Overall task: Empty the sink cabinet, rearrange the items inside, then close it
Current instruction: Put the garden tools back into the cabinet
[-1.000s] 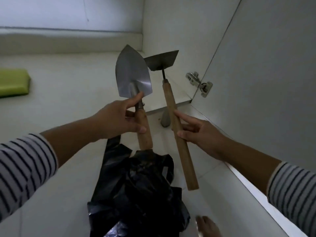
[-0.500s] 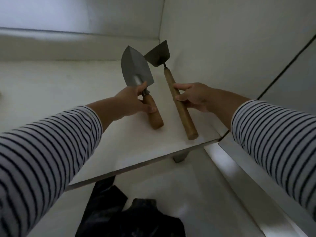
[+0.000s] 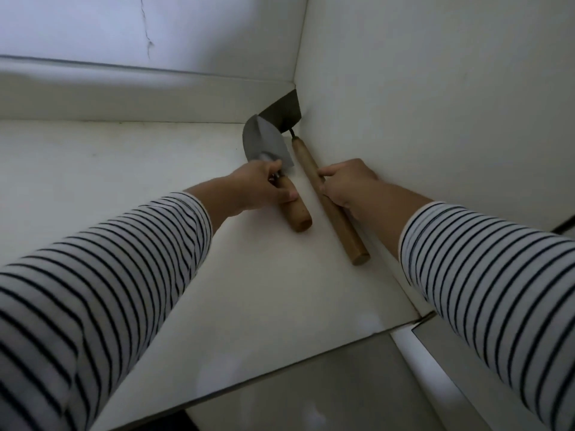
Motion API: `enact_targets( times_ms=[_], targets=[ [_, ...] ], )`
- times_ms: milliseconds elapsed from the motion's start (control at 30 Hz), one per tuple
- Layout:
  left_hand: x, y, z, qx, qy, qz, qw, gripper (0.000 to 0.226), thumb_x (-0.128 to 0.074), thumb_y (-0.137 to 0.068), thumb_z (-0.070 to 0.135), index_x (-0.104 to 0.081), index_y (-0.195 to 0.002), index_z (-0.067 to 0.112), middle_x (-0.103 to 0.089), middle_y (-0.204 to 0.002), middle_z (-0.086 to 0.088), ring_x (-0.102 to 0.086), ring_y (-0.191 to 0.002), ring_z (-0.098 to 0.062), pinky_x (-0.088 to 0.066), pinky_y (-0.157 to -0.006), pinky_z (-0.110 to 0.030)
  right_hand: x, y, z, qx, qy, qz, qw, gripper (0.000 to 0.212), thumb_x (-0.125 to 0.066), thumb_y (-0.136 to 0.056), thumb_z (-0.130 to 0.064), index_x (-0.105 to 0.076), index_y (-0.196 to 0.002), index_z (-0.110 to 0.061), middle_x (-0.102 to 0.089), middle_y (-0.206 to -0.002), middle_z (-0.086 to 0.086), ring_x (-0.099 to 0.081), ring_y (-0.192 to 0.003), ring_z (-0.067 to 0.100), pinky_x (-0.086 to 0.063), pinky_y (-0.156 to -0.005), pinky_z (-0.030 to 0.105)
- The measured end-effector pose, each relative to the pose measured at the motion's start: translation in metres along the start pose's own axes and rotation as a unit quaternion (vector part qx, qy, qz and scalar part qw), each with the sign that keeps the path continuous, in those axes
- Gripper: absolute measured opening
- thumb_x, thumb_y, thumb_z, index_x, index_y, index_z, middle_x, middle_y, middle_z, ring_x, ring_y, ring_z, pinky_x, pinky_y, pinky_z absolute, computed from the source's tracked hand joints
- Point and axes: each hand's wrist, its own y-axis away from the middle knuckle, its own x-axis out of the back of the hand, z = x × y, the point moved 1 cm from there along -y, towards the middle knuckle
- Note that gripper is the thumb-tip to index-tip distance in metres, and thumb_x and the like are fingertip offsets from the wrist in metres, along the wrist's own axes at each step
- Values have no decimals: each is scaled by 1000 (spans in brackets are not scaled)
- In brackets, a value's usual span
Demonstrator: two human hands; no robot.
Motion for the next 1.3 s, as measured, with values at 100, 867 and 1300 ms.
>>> enact_targets(
  times_ms=[100,867,1300],
  targets=[
    [-8,-1,6,-9,-26,19,999,77,-63,-85,35,-20,-147,20,-34,-147,-7,-37,-131,-23,-31,-103,-30,6,2,-2,-3,51,33,998,34,-42,-95,-11,-56,-125,-11,-56,-128,8,-56,-109,25,-49,-92,30],
    [23,276,-45,-91,-53,104,989,62,-45,-88,55,-33,-143,29,-47,-141,7,-42,-130,-10,-26,-100,-20,23,267,1,95,-42,36,994,53,-64,-85,-36,-48,-135,-26,-53,-134,-1,-50,-120,14,-40,-101,21],
    [-50,481,-163,36,38,-99,994,98,-52,-46,89,-40,-133,44,-49,-130,21,-49,-118,0,-38,-100,-24,-75,415,61,46,-68,-344,935,62,-72,-80,-27,-44,-134,-39,-49,-139,9,-59,-112,12,-45,-98,29]
  ],
)
